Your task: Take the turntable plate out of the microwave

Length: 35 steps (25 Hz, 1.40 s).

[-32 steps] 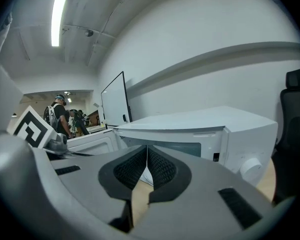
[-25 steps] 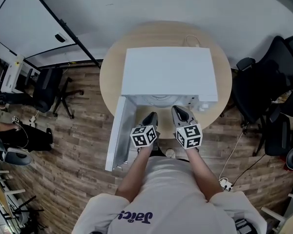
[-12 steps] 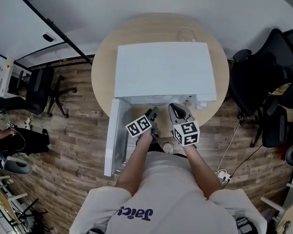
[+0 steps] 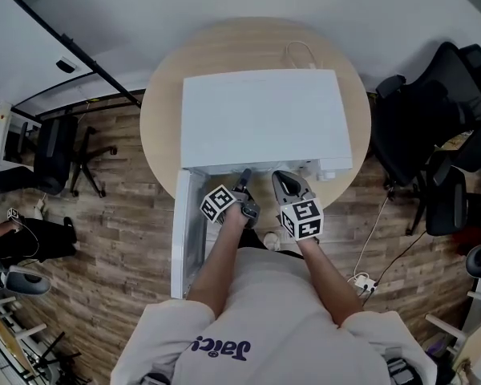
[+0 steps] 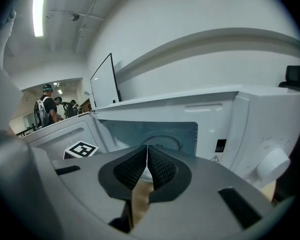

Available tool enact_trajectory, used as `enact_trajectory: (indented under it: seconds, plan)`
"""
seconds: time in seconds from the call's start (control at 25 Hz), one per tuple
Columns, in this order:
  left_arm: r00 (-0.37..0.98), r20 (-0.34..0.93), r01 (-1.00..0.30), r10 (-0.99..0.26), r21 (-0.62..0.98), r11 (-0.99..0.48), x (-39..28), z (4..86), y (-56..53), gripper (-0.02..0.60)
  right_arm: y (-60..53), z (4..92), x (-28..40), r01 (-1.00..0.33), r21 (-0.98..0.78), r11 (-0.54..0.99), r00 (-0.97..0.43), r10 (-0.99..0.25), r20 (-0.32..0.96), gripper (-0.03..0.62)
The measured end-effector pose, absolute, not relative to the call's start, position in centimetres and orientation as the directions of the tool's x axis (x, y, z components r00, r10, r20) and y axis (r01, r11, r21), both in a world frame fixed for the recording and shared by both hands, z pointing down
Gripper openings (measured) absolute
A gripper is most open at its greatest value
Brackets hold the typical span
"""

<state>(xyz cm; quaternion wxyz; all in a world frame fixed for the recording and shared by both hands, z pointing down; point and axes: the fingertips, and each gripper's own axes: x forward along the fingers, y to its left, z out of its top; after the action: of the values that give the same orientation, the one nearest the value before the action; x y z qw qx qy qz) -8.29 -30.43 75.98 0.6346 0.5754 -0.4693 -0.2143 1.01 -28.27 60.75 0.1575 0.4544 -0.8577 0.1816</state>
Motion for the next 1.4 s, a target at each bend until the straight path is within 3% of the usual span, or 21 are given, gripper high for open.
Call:
enact_trajectory:
  seconds: [0.2, 0.32, 0.72, 1.4]
  plan:
    - [0.455, 0.367, -0.204, -0.811, 0.93, 0.307, -8.3, 76.9, -31.0, 0.187, -28.8, 61.4, 1.2, -0.844, -0.201, 0.497, -0.531, -0.722, 0.443, 0.018]
    - [0.449, 0.373, -0.173, -0.812, 0.928, 0.331, -8.4, 77.2, -30.6, 0.116, -28.7, 61.9, 1.3, -0.847, -0.228, 0.481, -0.529, -0.719, 0.451, 0.018]
    - [0.456, 0.324, -0.133, -0.829, 0.946, 0.296, -8.5, 76.1, -30.2, 0.038, -27.8, 63.8, 2.1, -0.845, -0.329, 0.421, -0.533, -0.707, 0.465, 0.018]
    - [0.45, 0.294, -0.059, -0.843, 0.952, 0.3, -8.1, 76.3, -25.8, 0.035, -24.9, 69.5, 4.5, -0.806, -0.535, 0.254, -0.549, -0.659, 0.514, 0.018]
